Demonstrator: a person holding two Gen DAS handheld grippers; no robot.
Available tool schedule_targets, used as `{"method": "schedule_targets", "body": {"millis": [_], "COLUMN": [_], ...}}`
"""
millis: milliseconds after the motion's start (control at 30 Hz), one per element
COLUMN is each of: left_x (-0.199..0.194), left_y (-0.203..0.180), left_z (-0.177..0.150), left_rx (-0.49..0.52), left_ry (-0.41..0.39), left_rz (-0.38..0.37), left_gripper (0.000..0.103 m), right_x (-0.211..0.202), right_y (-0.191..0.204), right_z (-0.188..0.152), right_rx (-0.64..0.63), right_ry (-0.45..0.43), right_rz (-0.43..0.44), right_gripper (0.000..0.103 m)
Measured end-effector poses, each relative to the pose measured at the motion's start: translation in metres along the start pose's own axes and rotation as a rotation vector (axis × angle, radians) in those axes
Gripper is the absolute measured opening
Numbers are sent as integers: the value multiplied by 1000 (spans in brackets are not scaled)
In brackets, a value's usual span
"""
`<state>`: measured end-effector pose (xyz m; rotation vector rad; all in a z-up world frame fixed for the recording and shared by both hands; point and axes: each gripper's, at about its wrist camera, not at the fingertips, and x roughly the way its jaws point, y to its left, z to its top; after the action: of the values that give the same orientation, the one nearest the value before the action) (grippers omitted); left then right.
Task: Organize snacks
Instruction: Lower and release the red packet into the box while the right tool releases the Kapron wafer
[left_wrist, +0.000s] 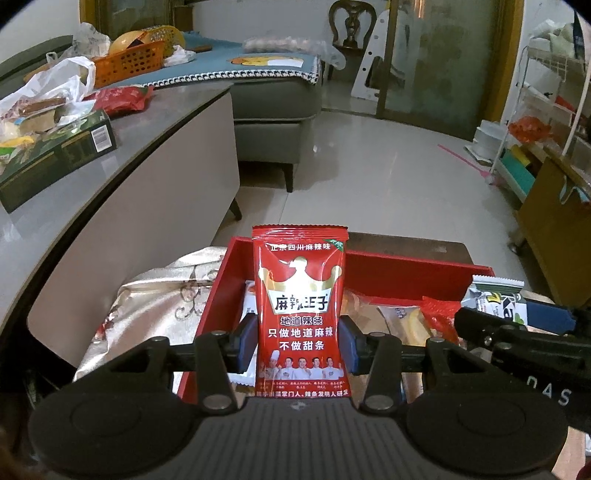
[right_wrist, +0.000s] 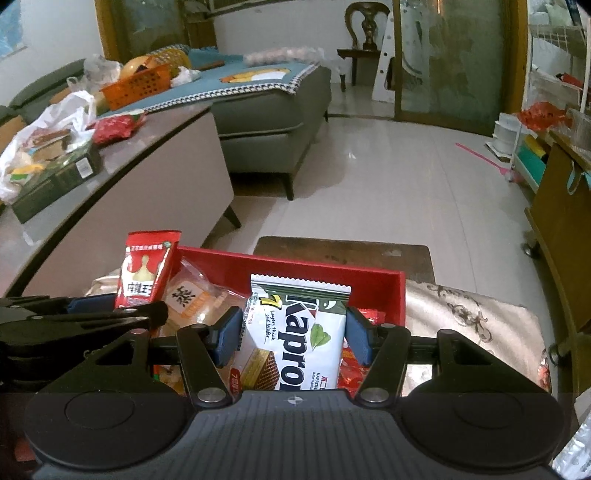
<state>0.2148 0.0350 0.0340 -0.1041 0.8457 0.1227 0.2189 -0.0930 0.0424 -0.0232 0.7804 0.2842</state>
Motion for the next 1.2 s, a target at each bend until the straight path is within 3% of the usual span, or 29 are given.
{"method": "schedule_targets", "body": {"millis": [1200], "left_x": [18], "left_y": [-7], "left_z": [-6], "left_rx": [35], "left_ry": [29], "left_rz": [21], "left_gripper": [40], "right_x": [26], "right_y": [-6], "right_z": [-10], "right_rx": [-11], "right_ry": [81], "right_rz": [-23], "right_gripper": [65]}}
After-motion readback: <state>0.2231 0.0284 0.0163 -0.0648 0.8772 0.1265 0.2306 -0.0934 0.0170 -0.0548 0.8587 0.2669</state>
